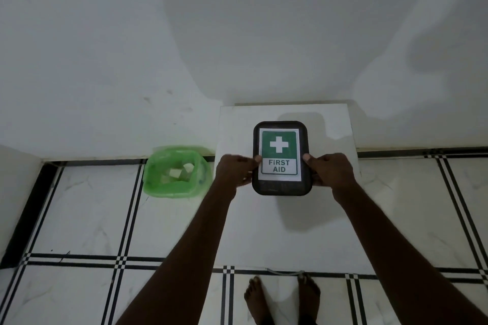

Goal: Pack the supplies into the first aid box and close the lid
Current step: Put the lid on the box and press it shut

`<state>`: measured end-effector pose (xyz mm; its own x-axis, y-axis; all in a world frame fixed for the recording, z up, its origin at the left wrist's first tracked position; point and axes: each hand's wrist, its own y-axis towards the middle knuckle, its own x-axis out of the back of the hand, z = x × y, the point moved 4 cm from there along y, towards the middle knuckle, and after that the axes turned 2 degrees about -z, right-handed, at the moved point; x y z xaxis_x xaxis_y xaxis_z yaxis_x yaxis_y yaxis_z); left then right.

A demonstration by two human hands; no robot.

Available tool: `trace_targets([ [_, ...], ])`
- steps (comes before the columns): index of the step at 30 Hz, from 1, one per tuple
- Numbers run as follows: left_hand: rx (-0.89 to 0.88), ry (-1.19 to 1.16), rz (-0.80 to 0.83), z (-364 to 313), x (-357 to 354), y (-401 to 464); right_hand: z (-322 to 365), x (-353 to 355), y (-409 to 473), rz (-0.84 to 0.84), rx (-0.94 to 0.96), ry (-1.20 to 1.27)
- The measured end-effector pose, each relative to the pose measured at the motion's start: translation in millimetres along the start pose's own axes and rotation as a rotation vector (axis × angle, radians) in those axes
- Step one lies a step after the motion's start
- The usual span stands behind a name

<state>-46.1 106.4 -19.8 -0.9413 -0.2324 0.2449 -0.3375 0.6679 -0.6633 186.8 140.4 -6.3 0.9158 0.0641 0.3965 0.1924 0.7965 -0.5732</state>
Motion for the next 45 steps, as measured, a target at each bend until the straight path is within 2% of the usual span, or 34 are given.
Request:
trace_targets([
  [3,0.061,0.010,0.031,25,0,-15,-18,1,-17,0.057,-0.068,-0.069],
  [6,0.111,-0.062,0.034,33,-6,-20,-32,-7,-28,0.111,-0.149,0.079],
  [11,0.107,-0.066,0.004,31,-9,-18,-32,-12,-23,-0.006,-0.129,0.049],
  [17,0.039,-0.070,-0.092,32,-11,-22,-34,-13,-28,-0.055,-0.115,0.095],
  [19,0.041,-0.154,-0.055,37,-8,-27,-34,-12,-35,-0.038,-0.133,0.178],
  [23,0.065,-0.281,0.080,43,-5,-39,-39,-16,-48,0.117,-0.249,0.412],
  [26,0.066,-0.209,0.019,42,-8,-39,-43,-21,-51,0.115,-0.286,0.489],
  [32,0.070,-0.106,-0.106,38,-16,-42,-44,-25,-51,0.035,-0.310,0.466],
  [35,0.105,-0.107,-0.101,37,-19,-46,-46,-23,-53,0.040,-0.311,0.451],
  [41,0.110,-0.099,-0.111,33,-22,-50,-44,-30,-52,0.048,-0.349,0.602],
  [45,0.138,-0.081,-0.103,33,-23,-47,-46,-32,-49,-0.036,-0.363,0.545],
])
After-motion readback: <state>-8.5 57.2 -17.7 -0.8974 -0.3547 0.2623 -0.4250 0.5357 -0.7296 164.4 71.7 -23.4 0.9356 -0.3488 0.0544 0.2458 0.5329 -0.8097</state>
